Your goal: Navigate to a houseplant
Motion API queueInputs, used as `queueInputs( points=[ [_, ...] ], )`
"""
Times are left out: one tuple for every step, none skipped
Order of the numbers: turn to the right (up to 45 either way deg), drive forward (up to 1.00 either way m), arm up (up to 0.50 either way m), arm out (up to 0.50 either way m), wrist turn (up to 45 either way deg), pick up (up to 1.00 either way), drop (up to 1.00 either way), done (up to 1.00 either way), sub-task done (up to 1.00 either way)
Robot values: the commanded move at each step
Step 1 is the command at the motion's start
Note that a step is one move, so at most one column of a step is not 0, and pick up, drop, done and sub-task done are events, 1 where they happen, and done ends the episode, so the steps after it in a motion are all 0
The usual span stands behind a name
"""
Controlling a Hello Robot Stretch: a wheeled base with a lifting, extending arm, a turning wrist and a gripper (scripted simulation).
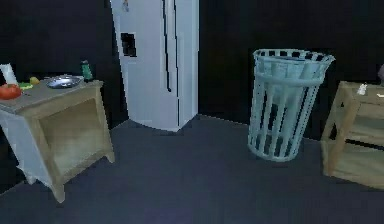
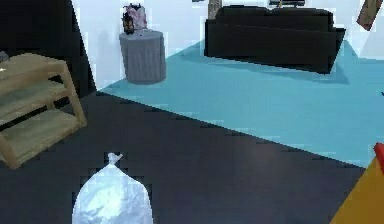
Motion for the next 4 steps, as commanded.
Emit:
queueInputs(
  points=[
    [0.0, 0.30, 0.00, 0.00, 0.0, 0.00, 0.00, 0.00, 0.00],
    [3.0, 0.00, 0.00, 0.00, 0.0, 0.00, 0.00, 0.00, 0.00],
    [0.0, 0.80, 0.00, 0.00, 0.0, 0.00, 0.00, 0.00, 0.00],
    [33.0, 0.00, 0.00, 0.00, 0.0, 0.00, 0.00, 0.00, 0.00]
  ],
)
